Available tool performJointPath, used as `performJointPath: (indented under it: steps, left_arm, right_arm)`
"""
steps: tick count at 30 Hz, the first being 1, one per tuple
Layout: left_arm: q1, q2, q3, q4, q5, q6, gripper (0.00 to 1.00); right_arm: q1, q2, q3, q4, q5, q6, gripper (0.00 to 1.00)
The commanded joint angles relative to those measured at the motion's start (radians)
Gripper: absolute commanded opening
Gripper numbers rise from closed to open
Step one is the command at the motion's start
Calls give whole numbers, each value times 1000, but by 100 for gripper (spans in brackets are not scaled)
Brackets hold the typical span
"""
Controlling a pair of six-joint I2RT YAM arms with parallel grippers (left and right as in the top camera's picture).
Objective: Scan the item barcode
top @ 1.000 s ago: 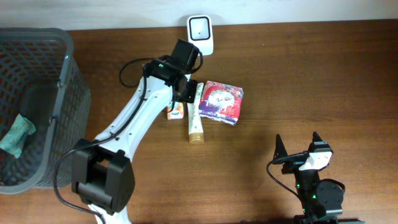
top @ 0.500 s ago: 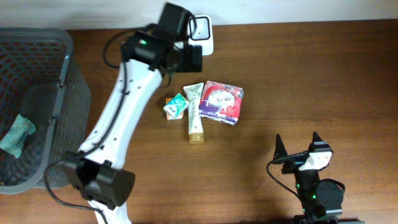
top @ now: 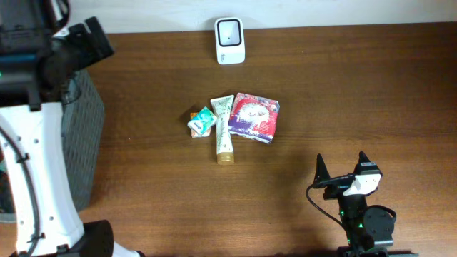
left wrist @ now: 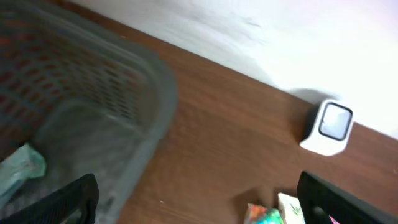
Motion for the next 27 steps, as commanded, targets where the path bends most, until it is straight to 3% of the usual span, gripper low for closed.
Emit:
performJointPath:
  steps: [1, 10, 21, 27]
  left_arm:
    - [84, -17, 23, -1, 2, 12, 99]
    - [311, 0, 21, -13, 2, -11, 99]
    - [342, 131, 21, -91, -187, -11, 99]
    - [360, 187, 21, -116, -203, -11, 99]
  right_arm:
    - [6, -7, -7, -4, 12, -7, 99]
    - [6, -7, -7, -4, 12, -7, 99]
    - [6, -7, -7, -4, 12, -7, 99]
    - [6, -7, -7, -4, 12, -7, 99]
